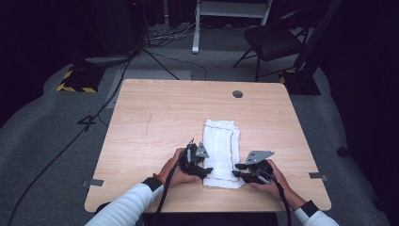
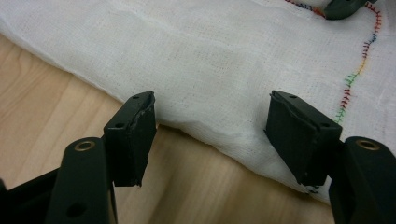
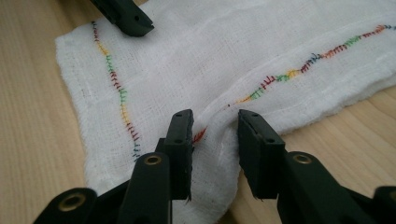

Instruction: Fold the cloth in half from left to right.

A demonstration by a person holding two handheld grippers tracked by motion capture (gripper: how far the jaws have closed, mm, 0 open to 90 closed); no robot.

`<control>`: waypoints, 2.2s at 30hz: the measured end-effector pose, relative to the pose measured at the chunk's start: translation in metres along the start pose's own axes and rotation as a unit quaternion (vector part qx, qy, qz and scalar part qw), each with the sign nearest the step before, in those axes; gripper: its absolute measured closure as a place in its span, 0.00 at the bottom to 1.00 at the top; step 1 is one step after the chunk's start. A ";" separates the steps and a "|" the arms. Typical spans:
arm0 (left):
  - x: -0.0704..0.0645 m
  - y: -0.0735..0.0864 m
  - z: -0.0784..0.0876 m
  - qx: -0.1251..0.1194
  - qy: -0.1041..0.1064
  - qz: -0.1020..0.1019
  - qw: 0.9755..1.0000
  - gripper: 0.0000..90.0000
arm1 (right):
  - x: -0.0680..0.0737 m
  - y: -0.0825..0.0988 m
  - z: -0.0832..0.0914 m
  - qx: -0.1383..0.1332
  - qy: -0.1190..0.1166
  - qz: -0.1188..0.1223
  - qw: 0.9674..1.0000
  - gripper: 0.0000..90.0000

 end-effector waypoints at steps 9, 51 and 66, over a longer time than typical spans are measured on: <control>-0.004 0.001 0.007 0.006 -0.002 -0.007 1.000 0.34 | 0.004 -0.004 0.005 0.005 0.000 0.017 1.000 0.59; 0.143 -0.033 -0.044 -0.014 -0.082 0.109 0.991 0.29 | -0.125 -0.101 -0.054 -0.024 0.106 -0.090 0.990 0.50; 0.145 -0.032 -0.053 -0.006 -0.067 0.101 0.993 0.31 | -0.133 -0.098 -0.067 -0.024 0.073 -0.123 0.989 0.66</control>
Point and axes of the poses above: each handheld gripper's, and its own axes: z roughly backward along the jaws, y roughly out of its underside, x roughly to its left, the point moved 4 cm from there along -z, roughly forward along the jaws, and after that the axes turned 12 degrees about -z, right-handed, at the moved point
